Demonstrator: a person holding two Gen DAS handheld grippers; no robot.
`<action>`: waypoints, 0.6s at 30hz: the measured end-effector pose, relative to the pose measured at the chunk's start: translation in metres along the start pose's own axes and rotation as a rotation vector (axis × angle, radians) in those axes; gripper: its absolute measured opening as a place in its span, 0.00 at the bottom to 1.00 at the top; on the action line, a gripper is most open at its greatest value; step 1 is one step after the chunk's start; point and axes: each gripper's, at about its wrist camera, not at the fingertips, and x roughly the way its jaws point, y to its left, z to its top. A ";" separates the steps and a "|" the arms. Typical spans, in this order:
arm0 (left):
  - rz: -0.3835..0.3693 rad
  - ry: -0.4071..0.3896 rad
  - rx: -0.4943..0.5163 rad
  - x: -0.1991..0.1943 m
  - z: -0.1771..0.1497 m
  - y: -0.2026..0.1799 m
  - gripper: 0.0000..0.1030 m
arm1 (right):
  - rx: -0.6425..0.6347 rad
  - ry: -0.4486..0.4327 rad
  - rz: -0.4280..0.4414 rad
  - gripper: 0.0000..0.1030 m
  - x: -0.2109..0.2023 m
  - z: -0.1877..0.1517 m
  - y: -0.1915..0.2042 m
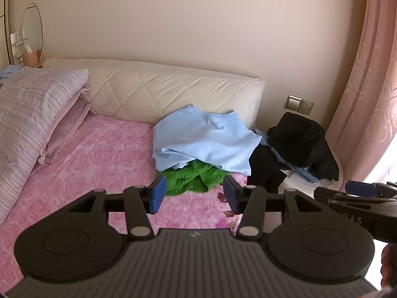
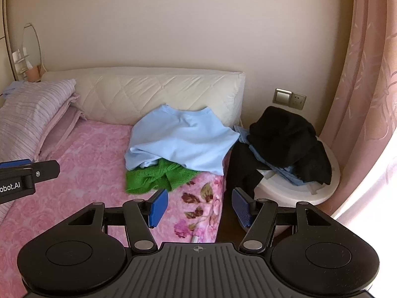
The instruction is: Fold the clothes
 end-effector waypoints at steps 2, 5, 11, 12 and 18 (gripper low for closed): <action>-0.005 0.000 -0.002 -0.001 -0.003 0.003 0.45 | -0.002 0.000 -0.006 0.59 -0.001 -0.002 0.001; -0.011 0.001 -0.005 -0.004 -0.008 0.008 0.45 | -0.002 0.002 -0.011 0.59 -0.003 -0.004 0.003; -0.020 -0.007 -0.005 -0.010 -0.012 0.018 0.45 | -0.001 -0.010 -0.014 0.59 -0.008 -0.002 0.009; -0.021 -0.009 -0.005 -0.010 -0.012 0.020 0.45 | 0.000 -0.018 -0.014 0.59 -0.010 -0.003 0.013; -0.028 -0.026 -0.002 -0.015 -0.010 0.030 0.45 | -0.005 -0.046 -0.018 0.59 -0.017 -0.001 0.023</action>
